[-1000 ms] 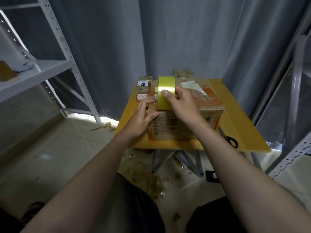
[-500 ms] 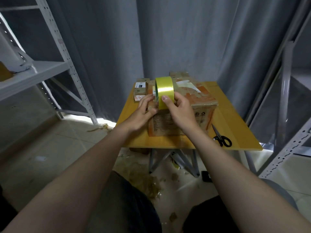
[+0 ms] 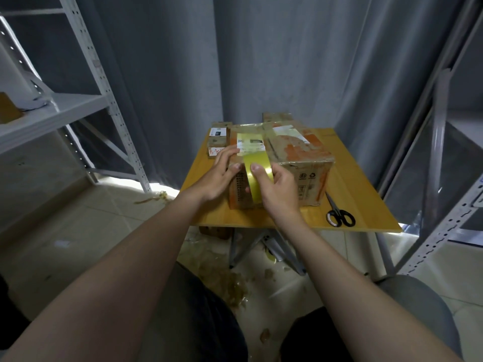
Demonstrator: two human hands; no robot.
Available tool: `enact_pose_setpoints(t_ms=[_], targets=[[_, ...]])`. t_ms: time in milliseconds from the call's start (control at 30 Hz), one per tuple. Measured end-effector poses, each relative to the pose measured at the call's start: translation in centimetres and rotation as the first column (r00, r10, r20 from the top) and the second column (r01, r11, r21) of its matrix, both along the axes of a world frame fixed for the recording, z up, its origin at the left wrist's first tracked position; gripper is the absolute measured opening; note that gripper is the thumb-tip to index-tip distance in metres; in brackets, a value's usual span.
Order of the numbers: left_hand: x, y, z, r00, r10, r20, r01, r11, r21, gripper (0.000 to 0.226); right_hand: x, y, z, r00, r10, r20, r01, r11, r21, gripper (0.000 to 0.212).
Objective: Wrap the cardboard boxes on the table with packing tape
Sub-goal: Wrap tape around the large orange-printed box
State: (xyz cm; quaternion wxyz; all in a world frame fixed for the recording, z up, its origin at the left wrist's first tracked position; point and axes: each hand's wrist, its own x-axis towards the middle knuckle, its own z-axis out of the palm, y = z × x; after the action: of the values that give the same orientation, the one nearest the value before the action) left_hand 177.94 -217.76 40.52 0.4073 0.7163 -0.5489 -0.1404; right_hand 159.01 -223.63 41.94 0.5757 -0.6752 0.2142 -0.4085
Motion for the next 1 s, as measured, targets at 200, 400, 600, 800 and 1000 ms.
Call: enact_pose_setpoints(t_ms=[200, 400, 600, 800, 1000], targets=[[-0.2, 0.0, 0.1, 1.0, 0.008, -0.015, -0.008, 1.0, 0.01, 0.052, -1.1, 1.8, -4.7, 0.998, -0.017, -0.058, 0.023, 0.993, 0.114, 0.023], [-0.6, 0.1, 0.2, 0.999, 0.02, -0.033, -0.02, 1.0, 0.003, 0.052, -1.0, 2.1, -4.8, 0.997, -0.038, -0.068, 0.046, 0.993, 0.112, 0.017], [-0.7, 0.3, 0.5, 0.998, 0.04, -0.051, -0.04, 0.999, 0.007, 0.054, -1.5, 2.3, -6.8, 0.98, -0.063, -0.189, 0.083, 0.991, 0.102, 0.02], [-1.5, 0.4, 0.6, 0.99, 0.055, -0.133, -0.057, 0.998, -0.018, 0.054, -1.4, 2.1, -6.8, 0.972, 0.012, -0.235, 0.033, 0.982, 0.187, 0.027], [-1.7, 0.8, -2.2, 0.915, 0.095, -0.393, -0.118, 0.992, -0.036, 0.087, -3.1, -0.9, -6.3, 0.936, -0.292, -0.197, 0.326, 0.93, 0.172, 0.024]])
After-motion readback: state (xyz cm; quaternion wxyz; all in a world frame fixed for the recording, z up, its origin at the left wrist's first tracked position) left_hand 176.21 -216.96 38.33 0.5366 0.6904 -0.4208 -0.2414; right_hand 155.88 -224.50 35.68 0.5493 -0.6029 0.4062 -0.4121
